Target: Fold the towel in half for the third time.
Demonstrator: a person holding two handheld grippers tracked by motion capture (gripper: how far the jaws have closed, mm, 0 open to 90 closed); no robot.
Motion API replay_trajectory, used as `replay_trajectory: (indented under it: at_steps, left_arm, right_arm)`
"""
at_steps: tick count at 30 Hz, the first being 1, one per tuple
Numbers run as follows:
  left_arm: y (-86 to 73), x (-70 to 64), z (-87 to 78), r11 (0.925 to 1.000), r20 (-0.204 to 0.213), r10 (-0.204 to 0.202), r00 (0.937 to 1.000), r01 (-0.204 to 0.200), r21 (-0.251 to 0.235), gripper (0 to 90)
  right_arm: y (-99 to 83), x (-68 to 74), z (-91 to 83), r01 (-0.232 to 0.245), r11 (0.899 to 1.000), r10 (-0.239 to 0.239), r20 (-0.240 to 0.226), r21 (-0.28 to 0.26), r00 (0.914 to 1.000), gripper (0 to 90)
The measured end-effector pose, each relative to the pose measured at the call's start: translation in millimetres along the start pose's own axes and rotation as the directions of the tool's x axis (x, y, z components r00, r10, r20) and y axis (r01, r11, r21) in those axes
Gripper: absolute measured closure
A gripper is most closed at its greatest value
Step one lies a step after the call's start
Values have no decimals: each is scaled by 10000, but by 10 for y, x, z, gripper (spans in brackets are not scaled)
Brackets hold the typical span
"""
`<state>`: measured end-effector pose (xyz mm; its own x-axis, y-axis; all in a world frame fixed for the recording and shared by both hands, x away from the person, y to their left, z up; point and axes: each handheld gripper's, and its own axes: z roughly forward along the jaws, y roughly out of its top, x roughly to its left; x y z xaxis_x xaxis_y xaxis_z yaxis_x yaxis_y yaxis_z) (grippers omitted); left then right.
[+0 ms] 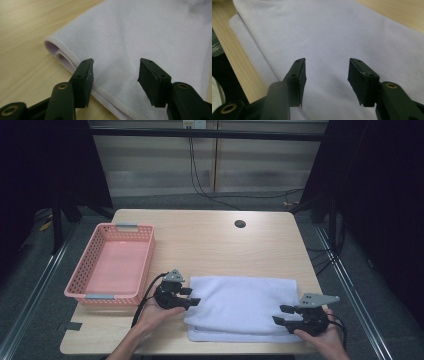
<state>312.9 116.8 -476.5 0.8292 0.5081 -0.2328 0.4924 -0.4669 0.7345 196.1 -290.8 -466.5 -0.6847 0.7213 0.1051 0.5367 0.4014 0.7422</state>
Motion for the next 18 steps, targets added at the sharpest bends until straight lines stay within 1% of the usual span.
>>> replay_trajectory:
  at_steps: [1,2,3,4,5,7,8,9,11,12,13,14,15,16,17,18]
  left_arm:
    - [40,18,-20,9999,1,25,10000,-25,-138,446]
    - [64,39,-29,9996,-24,-1,10000,0,-276,441]
    - [109,71,-32,9986,-6,-186,9998,185,-487,431]
    - [139,96,-34,9984,-64,-166,9998,162,-537,417]
    - [175,137,-35,9970,-243,-261,9994,242,-741,416]
    - [218,203,-35,9953,-345,-425,9985,393,-885,399]
    - [220,216,-34,9938,-406,-502,9979,459,-1017,398]
    - [211,234,-40,9930,-513,-560,9971,503,-1066,398]
    - [172,255,-49,9920,-558,-716,9959,653,-1081,396]
    - [152,263,-48,9908,-536,-856,9949,793,-1100,395]
    - [129,276,-43,9920,-560,-871,9946,814,-967,392]
    - [118,283,-44,9934,-594,-794,9951,741,-873,391]
    - [102,287,-48,9922,-589,-899,9942,843,-922,390]
    - [97,290,-48,9909,-557,-968,9937,910,-994,389]
    - [92,293,-48,9919,-580,-941,9939,886,-916,389]
    - [89,293,-43,9927,-603,-893,9942,839,-868,388]
  right_arm:
    - [18,31,28,33,10000,-32,-214,16,9998,470]
    - [43,69,79,-78,10000,78,-436,-6,9990,461]
    - [64,89,117,13,10000,-11,-455,35,9990,455]
    - [105,122,179,137,9998,-129,-547,158,9984,448]
    - [134,137,216,86,9999,-77,-686,137,9976,436]
    - [241,211,328,55,10000,-51,-1116,29,9937,429]
    - [293,254,391,121,9999,-122,-1368,-15,9905,421]
    - [335,294,439,216,9998,-214,-1477,-4,9888,417]
    - [447,415,592,491,9988,-472,-1947,50,9797,415]
    - [497,465,663,557,9984,-518,-2133,123,9756,412]
    - [532,503,717,558,9983,-504,-2264,175,9727,408]
    - [584,564,803,607,9980,-540,-2534,187,9659,409]
    - [615,603,856,635,9978,-557,-2708,202,9610,409]
    - [671,687,960,752,9967,-637,-2875,291,9557,405]
    - [698,727,1010,745,9967,-608,-3082,330,9494,400]
    - [734,777,1076,825,9959,-657,-3341,364,9402,398]
